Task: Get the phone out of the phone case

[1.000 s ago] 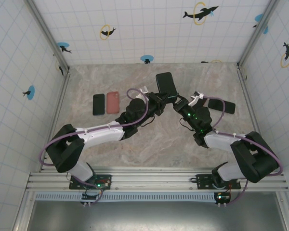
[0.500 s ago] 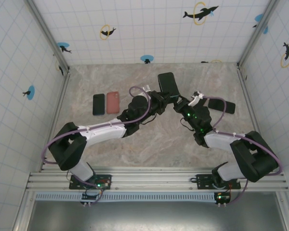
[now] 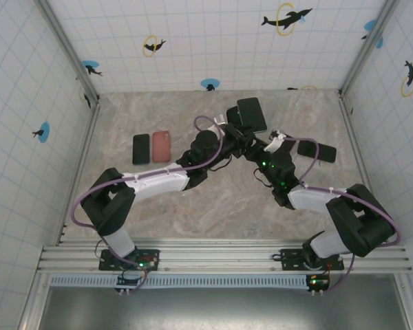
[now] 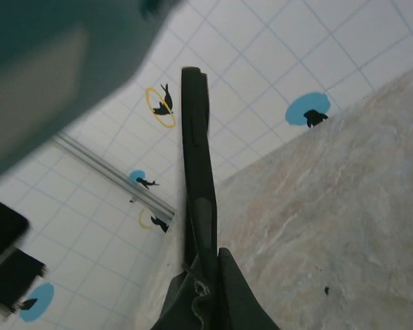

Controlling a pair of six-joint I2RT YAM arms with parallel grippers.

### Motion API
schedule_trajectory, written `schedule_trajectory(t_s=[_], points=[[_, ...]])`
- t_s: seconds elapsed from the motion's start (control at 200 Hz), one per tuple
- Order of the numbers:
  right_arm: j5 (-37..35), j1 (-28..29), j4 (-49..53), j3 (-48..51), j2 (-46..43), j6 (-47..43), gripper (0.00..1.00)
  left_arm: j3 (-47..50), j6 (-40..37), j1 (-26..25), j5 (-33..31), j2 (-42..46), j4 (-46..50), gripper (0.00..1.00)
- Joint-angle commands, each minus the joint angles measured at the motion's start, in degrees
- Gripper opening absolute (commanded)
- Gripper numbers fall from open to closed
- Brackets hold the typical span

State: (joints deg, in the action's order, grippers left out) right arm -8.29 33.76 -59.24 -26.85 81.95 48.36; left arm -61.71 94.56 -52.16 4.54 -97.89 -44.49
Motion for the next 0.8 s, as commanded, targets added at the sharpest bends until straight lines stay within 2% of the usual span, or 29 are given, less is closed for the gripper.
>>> schedule_trajectory(t_s=[0.0, 0.09, 0.285, 0.485, 0.606, 0.776, 0.796], points=[[-2.55, -1.70, 1.18, 2.77, -0.60, 0.71, 0.04, -0.56, -0.92, 0.24, 1.80, 2.42, -4.76, 0.00], [-0.96, -3.72, 0.94, 4.10, -1.43, 2.14, 0.04, 1.37, -3.64, 2.24, 3.82, 4.71, -1.11, 0.00], [3.06, -5.64, -1.13, 5.05, -0.97, 5.55, 0.04, 5.28, -16.45, 9.79, 12.05, 10.70, 14.49, 0.00], [4.02, -4.87, -2.17, 3.79, 1.63, 7.88, 0.05, 13.43, -24.23, 17.98, 20.78, 12.47, 13.68, 0.02], [4.24, -3.77, -1.93, 2.74, 3.00, 8.24, 0.05, 15.54, -31.22, 22.54, 23.68, 11.93, 16.05, 0.02], [4.52, -2.43, -0.92, 1.17, 4.69, 8.35, 0.05, 18.15, -37.28, 27.22, 27.40, 9.58, 16.95, 0.01], [4.60, -2.31, -0.96, 0.98, 4.90, 8.33, 0.05, 18.35, -38.01, 29.25, 27.89, 9.30, 17.04, 0.01]])
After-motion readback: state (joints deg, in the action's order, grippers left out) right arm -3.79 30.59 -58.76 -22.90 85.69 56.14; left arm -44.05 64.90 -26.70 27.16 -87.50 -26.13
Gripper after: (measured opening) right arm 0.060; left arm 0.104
